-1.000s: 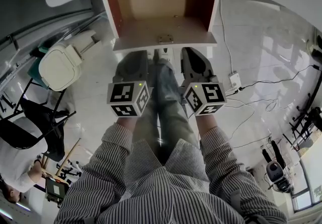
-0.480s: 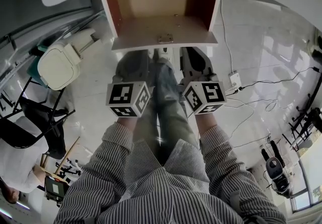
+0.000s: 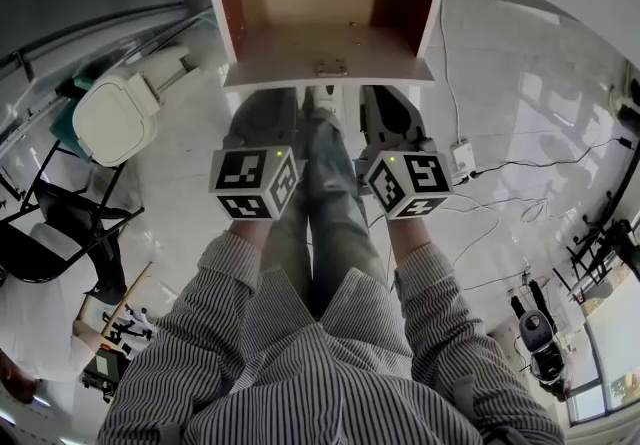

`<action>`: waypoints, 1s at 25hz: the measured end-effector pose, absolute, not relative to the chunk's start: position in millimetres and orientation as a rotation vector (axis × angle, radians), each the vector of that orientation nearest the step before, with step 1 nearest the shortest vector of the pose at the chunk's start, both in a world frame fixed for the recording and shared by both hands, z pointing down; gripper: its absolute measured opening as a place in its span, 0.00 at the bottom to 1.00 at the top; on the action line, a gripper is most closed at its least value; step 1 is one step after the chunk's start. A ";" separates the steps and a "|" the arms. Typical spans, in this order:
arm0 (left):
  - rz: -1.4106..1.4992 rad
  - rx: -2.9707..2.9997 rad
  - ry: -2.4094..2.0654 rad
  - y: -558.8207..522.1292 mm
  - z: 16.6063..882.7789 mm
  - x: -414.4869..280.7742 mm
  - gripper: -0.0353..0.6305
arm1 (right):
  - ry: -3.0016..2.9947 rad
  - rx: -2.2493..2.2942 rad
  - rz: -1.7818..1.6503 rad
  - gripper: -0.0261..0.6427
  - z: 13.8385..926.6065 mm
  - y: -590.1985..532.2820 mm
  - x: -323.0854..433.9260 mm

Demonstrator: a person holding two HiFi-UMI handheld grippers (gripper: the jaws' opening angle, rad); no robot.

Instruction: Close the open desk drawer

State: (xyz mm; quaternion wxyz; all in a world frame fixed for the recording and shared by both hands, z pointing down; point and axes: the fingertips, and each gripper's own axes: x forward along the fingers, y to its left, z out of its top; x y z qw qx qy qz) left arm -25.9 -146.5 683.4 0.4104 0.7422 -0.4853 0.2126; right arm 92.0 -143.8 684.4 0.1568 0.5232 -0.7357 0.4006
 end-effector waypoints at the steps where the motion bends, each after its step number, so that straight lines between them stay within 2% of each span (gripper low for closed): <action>1: 0.536 1.868 -1.220 -147.1 682.5 -26.2 0.07 | -2.100 1.503 1.149 0.06 683.4 -144.3 91.8; 25: 0.490 1.978 -1.221 -181.4 614.0 -25.0 0.07 | -2.173 1.580 1.047 0.06 612.9 -181.0 92.5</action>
